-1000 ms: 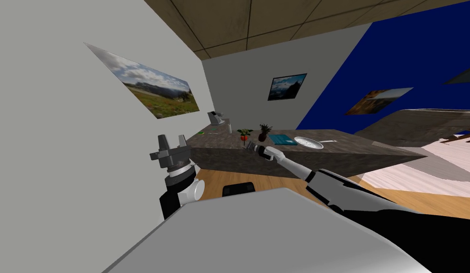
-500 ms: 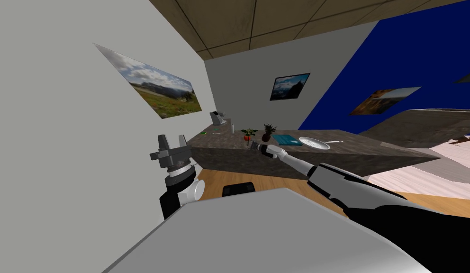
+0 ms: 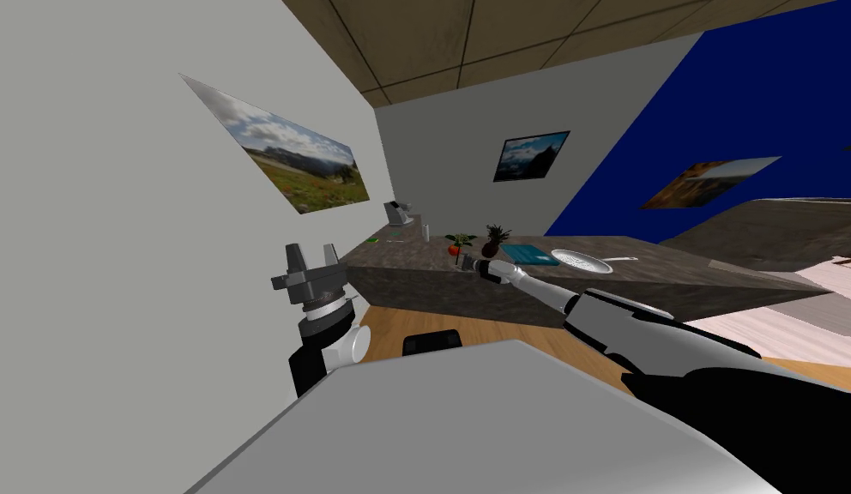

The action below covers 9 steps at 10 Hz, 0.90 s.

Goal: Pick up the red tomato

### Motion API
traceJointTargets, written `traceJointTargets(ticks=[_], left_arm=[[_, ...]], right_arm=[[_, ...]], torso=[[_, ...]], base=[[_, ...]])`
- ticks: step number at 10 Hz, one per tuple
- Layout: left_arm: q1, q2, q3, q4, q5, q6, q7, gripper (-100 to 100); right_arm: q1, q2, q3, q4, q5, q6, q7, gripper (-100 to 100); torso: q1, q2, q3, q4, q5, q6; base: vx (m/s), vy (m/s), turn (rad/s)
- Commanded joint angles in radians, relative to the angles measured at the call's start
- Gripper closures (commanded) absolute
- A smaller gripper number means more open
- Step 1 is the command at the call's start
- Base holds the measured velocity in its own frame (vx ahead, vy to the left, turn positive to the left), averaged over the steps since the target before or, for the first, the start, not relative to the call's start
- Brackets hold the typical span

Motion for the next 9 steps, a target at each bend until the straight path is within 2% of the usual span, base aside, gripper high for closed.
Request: traceJointTargets(ticks=[1, 2, 3, 4, 6, 7, 9], left_arm=[[0.0, 0.0, 0.0, 0.0, 0.0, 0.0, 0.0, 0], [0.0, 0.0, 0.0, 0.0, 0.0, 0.0, 0.0, 0], [0.0, 0.0, 0.0, 0.0, 0.0, 0.0, 0.0, 0], [0.0, 0.0, 0.0, 0.0, 0.0, 0.0, 0.0, 0], [0.0, 0.0, 0.0, 0.0, 0.0, 0.0, 0.0, 0], [0.0, 0.0, 0.0, 0.0, 0.0, 0.0, 0.0, 0], [0.0, 0.0, 0.0, 0.0, 0.0, 0.0, 0.0, 0]], right_arm=[[-0.028, -0.027, 0.022, 0.05, 0.036, 0.012, 0.026, -100], [-0.028, -0.027, 0.022, 0.061, 0.036, 0.012, 0.026, -100], [-0.048, -0.052, 0.043, 0.103, 0.066, 0.025, 0.045, -100], [-0.048, -0.052, 0.043, 0.103, 0.066, 0.025, 0.045, -100], [-0.079, -0.095, 0.082, 0.181, 0.119, 0.048, 0.08, -100], [-0.079, -0.095, 0.062, 0.181, 0.119, 0.048, 0.08, -100], [-0.079, -0.095, 0.082, 0.181, 0.119, 0.048, 0.08, -100]], torso=[[0.0, 0.0, 0.0, 0.0, 0.0, 0.0], [0.002, 0.0, 0.0, 0.0, 0.0, 0.0], [0.002, 0.0, 0.0, 0.0, 0.0, 0.0], [0.003, -0.001, 0.0, 0.0, 0.001, 0.0], [0.002, -0.001, -0.001, 0.0, 0.001, 0.0], [0.005, -0.003, -0.002, -0.001, 0.001, 0.0], [0.0, 0.0, 0.0, 0.0, 0.0, 0.0]], base=[[0.033, 0.113, 0.038], [0.032, 0.097, 0.008], [0.04, 0.113, 0.037], [0.046, 0.102, 0.013], [0.074, 0.126, 0.049], [0.079, 0.122, 0.0], [0.014, 0.023, -0.001]])
